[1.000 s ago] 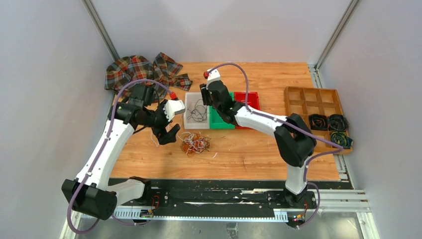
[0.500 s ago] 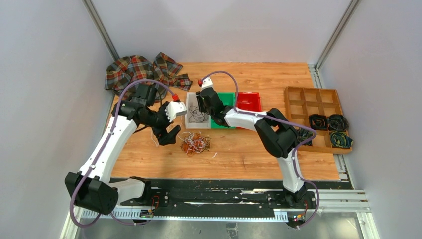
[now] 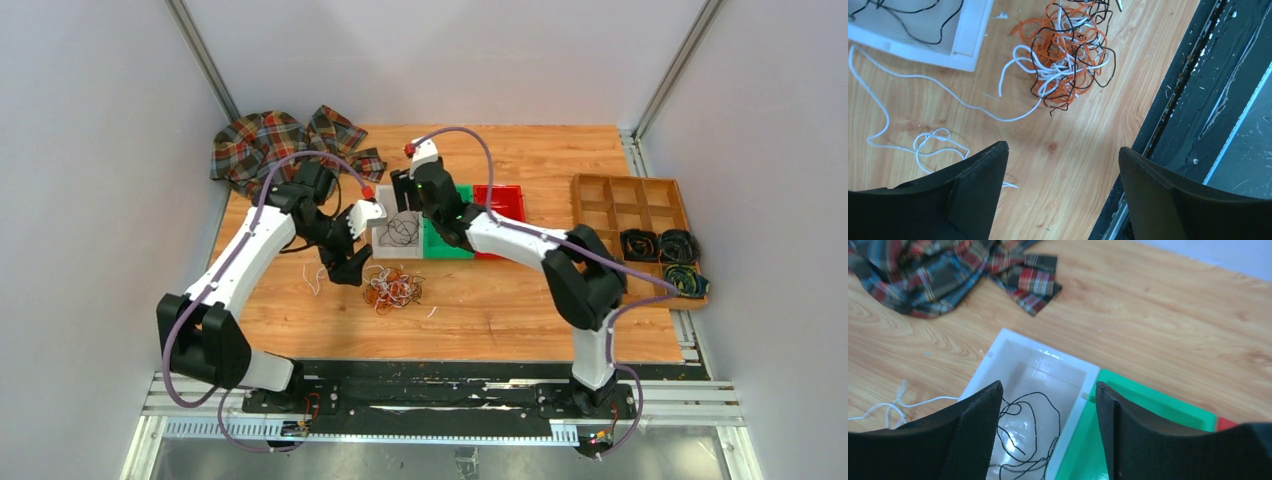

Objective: Untangle the cables

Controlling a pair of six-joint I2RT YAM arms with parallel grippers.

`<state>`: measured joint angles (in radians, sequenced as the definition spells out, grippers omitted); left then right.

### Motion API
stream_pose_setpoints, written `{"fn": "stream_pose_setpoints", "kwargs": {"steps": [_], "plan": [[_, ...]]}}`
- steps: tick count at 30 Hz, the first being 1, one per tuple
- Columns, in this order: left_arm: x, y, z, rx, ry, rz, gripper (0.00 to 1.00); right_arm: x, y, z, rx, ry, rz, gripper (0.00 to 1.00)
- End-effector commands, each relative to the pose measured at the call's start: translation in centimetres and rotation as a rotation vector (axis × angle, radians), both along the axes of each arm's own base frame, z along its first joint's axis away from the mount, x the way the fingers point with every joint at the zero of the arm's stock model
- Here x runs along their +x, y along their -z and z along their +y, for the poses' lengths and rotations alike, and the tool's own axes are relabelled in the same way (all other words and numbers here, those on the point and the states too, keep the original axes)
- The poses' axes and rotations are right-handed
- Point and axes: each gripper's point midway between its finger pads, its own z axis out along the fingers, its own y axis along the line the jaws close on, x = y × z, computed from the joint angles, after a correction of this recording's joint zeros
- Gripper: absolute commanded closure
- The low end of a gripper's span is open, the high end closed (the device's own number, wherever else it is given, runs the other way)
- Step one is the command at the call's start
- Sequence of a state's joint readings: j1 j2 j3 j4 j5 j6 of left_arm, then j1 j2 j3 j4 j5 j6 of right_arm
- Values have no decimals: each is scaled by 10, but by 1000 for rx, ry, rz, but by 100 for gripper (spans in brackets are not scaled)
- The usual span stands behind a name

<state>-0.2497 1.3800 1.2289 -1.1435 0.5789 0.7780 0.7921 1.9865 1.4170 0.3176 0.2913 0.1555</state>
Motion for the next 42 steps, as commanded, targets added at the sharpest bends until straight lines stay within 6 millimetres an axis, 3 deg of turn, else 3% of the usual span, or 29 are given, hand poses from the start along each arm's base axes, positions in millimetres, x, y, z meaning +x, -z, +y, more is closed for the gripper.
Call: {"fn": "stream_pose_setpoints", "kwargs": {"steps": [1, 5, 8, 13, 15, 21, 24, 29, 37, 42], "plan": [[7, 0, -21, -28, 98, -33, 16, -17, -70, -27, 42, 30, -122, 29], [20, 8, -35, -33, 101, -58, 19, -37, -80, -47, 59, 27, -133, 21], [32, 9, -44, -44, 94, -77, 24, -54, -71, -58, 54, 21, -78, 20], [32, 22, -52, -27, 150, -67, 36, -97, -47, -88, 123, 16, -9, 26], [32, 33, -54, -18, 173, -65, 38, -116, -29, -98, 140, 13, 36, 30], [51, 42, -70, -48, 166, -50, 44, -154, -13, -101, 138, -25, 71, 38], [56, 42, -80, -75, 183, -38, 44, -163, -4, -100, 116, -38, 114, 40], [46, 52, -91, -105, 274, -25, 43, -174, 0, -97, 118, -62, 136, 45], [34, 67, -91, -96, 339, 16, 44, -179, -10, -103, 131, -58, 121, 48], [28, 68, -87, -89, 340, 21, 50, -182, -17, -105, 157, -54, 118, 53]]}}
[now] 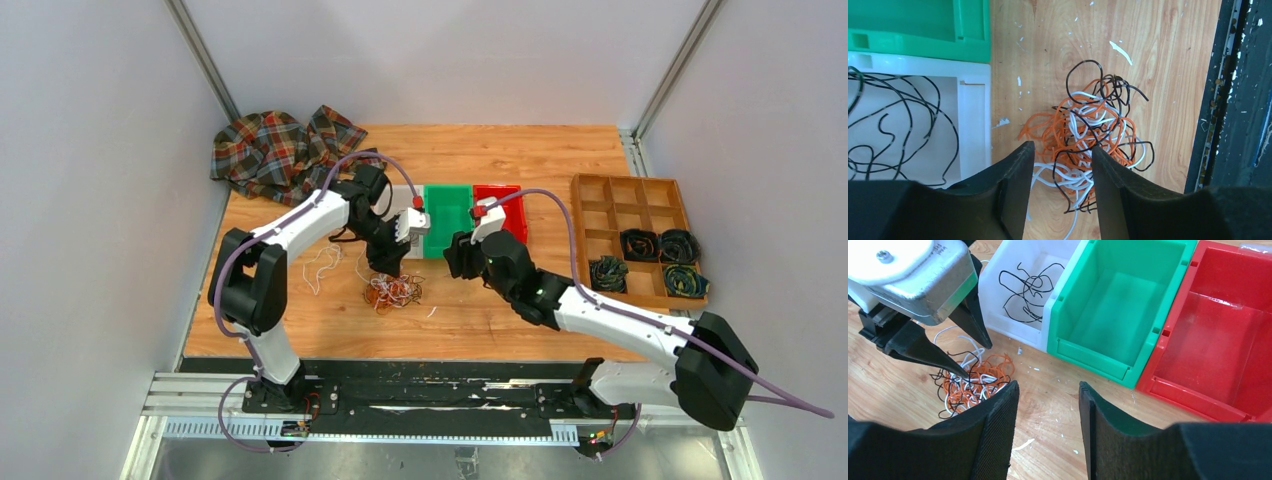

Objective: Untangle the cables

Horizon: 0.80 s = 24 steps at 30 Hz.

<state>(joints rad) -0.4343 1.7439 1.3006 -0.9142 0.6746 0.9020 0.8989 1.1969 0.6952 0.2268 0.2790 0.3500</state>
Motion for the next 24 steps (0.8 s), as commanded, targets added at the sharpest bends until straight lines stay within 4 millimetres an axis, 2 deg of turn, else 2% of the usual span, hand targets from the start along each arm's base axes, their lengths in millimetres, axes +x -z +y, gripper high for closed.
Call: {"fn": "stream_pose_setpoints", "kwargs": {"steps": [1, 3, 6, 8, 12, 18, 20, 24], "plan": [[-11, -2, -1, -18, 36, 3, 55, -9, -1, -1, 13, 0, 7, 54], [-11, -5, 1, -12, 27, -11, 66, -11, -4, -1, 14, 0, 0, 58], [-13, -15, 3, -20, 19, -37, 89, -12, -5, 0, 17, 7, -4, 62], [-15, -24, 3, -31, 9, -55, 98, -13, -4, 1, 20, 6, -4, 66], [-17, -49, 4, -55, -44, -89, 99, -17, -5, 6, 24, -1, -8, 71], [-25, -86, 12, -81, -138, -157, 99, -21, -11, 16, 35, -21, -30, 71], [-31, -98, 15, -102, -158, -176, 99, -24, -17, 23, 47, -39, -44, 64], [-40, -130, 16, -162, -198, -227, 99, -38, -35, 46, 81, -117, -100, 39]]}}
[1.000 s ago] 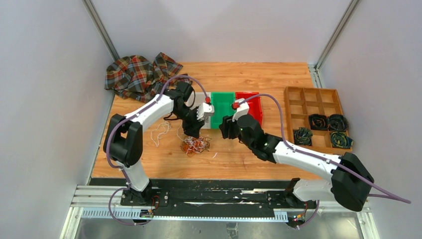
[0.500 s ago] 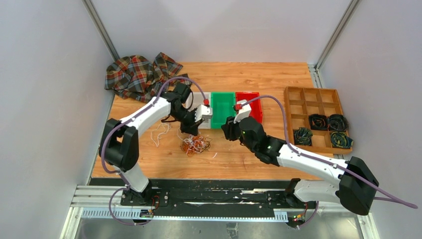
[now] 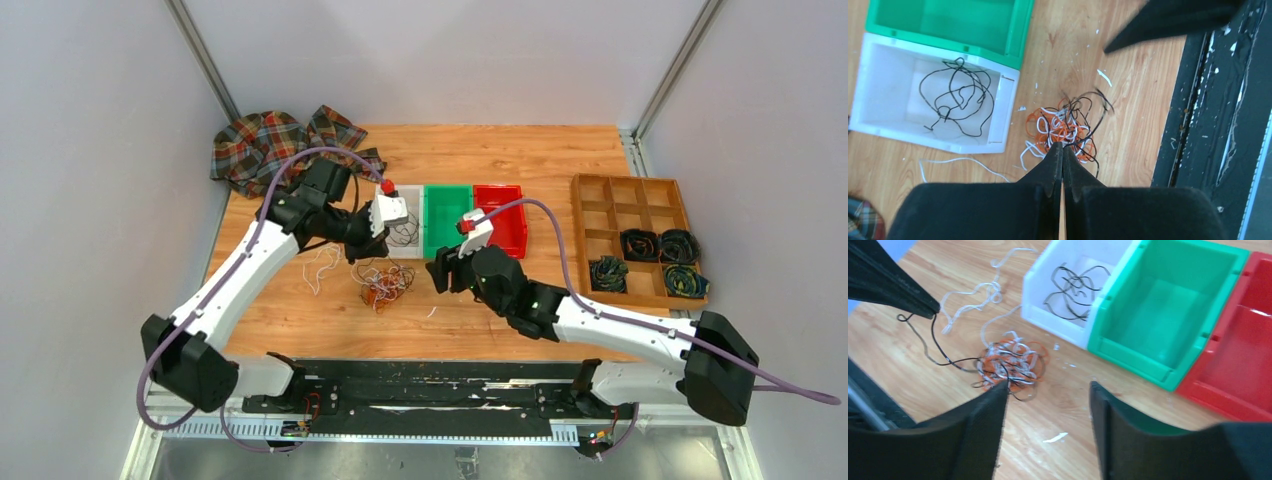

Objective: Untangle the cables

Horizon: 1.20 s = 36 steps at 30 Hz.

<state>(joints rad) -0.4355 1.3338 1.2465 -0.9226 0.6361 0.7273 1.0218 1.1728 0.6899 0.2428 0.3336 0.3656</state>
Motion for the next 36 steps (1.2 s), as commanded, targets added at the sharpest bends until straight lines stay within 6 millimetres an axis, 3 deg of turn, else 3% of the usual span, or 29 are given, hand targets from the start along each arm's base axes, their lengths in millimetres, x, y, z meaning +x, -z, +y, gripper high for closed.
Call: {"fn": "stream_pose_setpoints", "kwargs": {"steps": [1, 6, 14, 22, 26, 32, 36], "plan": [[-12, -33, 1, -65, -66, -26, 99, -13, -32, 29, 68, -74, -92, 33], [-17, -68, 2, -123, -124, -54, 99, -29, -64, 63, 91, -142, -167, 27], [-30, -86, 6, -115, -123, -65, 99, -35, -79, 83, 110, -172, -216, 26], [-54, -123, 6, -147, -69, -81, 99, -12, -92, 77, 98, -52, -309, 39], [-66, -143, 4, -173, -43, -100, 99, -5, -99, 88, 88, -52, -343, 44], [-72, -177, 0, -227, -19, -152, 100, 2, -98, 108, 80, -62, -354, 44], [-73, -197, -1, -248, -10, -182, 100, 4, -78, 113, 46, -66, -336, 46]]}}
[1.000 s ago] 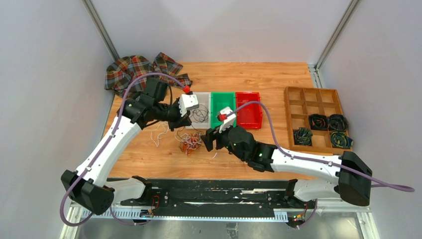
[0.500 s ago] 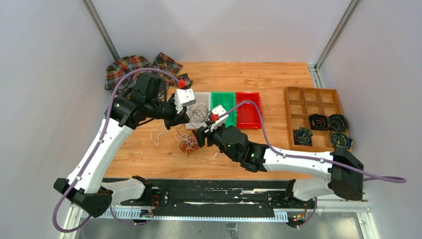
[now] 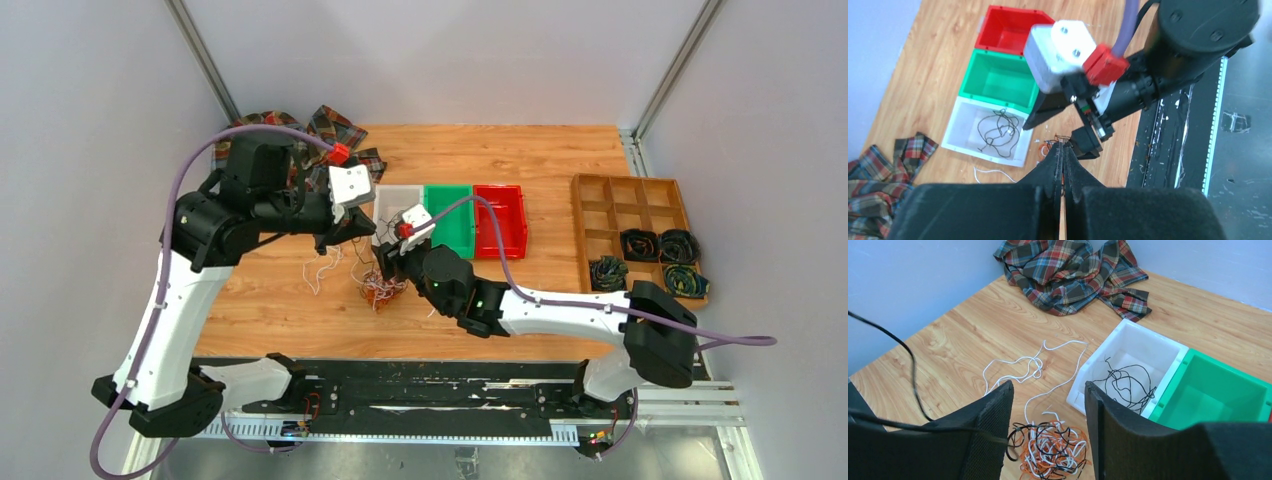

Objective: Untangle the cables

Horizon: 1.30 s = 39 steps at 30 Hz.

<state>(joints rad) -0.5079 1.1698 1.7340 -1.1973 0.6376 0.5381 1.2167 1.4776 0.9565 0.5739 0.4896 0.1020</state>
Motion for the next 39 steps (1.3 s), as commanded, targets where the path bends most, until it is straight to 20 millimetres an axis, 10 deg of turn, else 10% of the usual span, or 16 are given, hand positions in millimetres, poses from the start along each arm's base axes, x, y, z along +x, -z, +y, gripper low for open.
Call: {"fn": "stream_pose_setpoints", "kwargs": {"steps": [1, 12, 19, 26, 32, 39], "plan": [[-13, -26, -3, -42, 35, -16, 100, 4, 5, 4, -9, 25, -15, 47], [-17, -90, 7, -121, 4, -204, 100, 5, 79, -21, -89, 75, 97, 59], [-4, -119, 16, -119, -56, -330, 100, -7, 97, -38, -90, 67, 158, 50], [-1, -154, 25, -142, -99, -453, 99, -30, 54, -42, -17, -56, 98, 34], [1, -164, 27, -150, -113, -490, 100, -46, 0, -7, 6, -212, -23, 24], [-4, -183, 33, -177, -130, -549, 100, -29, -15, 39, -32, -233, -86, 24]]}}
